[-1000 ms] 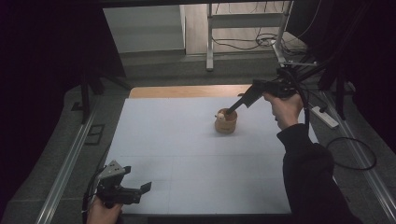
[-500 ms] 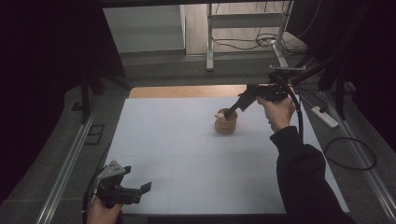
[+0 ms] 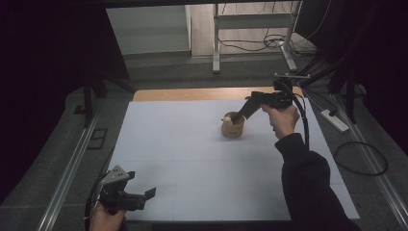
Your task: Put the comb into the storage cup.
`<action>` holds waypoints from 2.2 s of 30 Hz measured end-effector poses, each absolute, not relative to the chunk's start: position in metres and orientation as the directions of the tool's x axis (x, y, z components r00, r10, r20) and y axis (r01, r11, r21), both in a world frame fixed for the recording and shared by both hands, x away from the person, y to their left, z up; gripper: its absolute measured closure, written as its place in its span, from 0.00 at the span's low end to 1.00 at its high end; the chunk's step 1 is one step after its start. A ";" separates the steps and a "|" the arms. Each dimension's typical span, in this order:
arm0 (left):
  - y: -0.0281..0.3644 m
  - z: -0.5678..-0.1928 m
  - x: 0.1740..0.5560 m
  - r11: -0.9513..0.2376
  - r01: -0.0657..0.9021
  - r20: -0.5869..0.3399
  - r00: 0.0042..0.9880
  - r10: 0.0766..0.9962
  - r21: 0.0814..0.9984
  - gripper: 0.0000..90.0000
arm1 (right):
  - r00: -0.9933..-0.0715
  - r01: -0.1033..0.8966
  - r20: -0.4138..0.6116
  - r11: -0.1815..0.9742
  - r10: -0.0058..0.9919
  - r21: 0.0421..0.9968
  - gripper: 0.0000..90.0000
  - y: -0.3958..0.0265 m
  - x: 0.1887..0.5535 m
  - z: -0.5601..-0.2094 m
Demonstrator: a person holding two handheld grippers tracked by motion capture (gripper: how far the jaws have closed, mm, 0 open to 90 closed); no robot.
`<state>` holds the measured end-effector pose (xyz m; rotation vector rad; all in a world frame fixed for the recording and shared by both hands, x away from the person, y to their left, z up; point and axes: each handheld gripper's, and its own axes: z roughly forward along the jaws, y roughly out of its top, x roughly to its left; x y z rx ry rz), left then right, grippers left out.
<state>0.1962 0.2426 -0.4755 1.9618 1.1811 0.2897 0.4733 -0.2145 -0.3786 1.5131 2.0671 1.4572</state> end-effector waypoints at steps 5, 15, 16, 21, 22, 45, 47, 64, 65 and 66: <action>0.243 -0.476 0.196 -0.233 0.636 -0.201 0.535 0.821 0.736 0.00 | -0.447 0.633 0.415 -0.047 0.793 0.773 0.93 -0.220 0.476 -0.386; 0.242 -0.476 0.197 -0.235 0.639 -0.201 0.533 0.822 0.733 0.00 | -0.416 0.659 0.490 -0.117 0.766 0.743 0.93 -0.234 0.481 -0.400; 0.242 -0.476 0.197 -0.235 0.638 -0.201 0.533 0.822 0.733 0.00 | -0.415 0.661 0.496 -0.123 0.763 0.740 0.93 -0.235 0.482 -0.400; 0.242 -0.476 0.197 -0.234 0.637 -0.200 0.533 0.822 0.735 0.00 | -0.391 0.676 0.541 -0.166 0.745 0.718 0.93 -0.243 0.483 -0.407; 0.242 -0.475 0.197 -0.236 0.638 -0.200 0.534 0.822 0.733 0.00 | -0.388 0.678 0.549 -0.174 0.740 0.714 0.93 -0.245 0.484 -0.408; 0.242 -0.476 0.197 -0.237 0.638 -0.199 0.533 0.822 0.732 0.00 | -0.368 0.665 0.487 -0.142 0.792 0.733 0.56 -0.247 0.483 -0.411; 0.242 -0.476 0.197 -0.237 0.638 -0.198 0.533 0.822 0.732 0.00 | -0.373 0.660 0.473 -0.129 0.798 0.740 0.52 -0.247 0.482 -0.410; 0.242 -0.476 0.197 -0.239 0.639 -0.198 0.534 0.822 0.731 0.00 | -0.443 0.620 0.269 0.076 0.855 0.781 0.21 -0.241 0.471 -0.401; 0.241 -0.476 0.197 -0.239 0.639 -0.198 0.534 0.822 0.732 0.00 | -0.445 0.619 0.256 0.089 0.858 0.781 0.20 -0.241 0.470 -0.401; 0.241 -0.476 0.197 -0.239 0.638 -0.198 0.534 0.822 0.732 0.00 | -0.446 0.617 0.245 0.097 0.861 0.781 0.19 -0.240 0.469 -0.400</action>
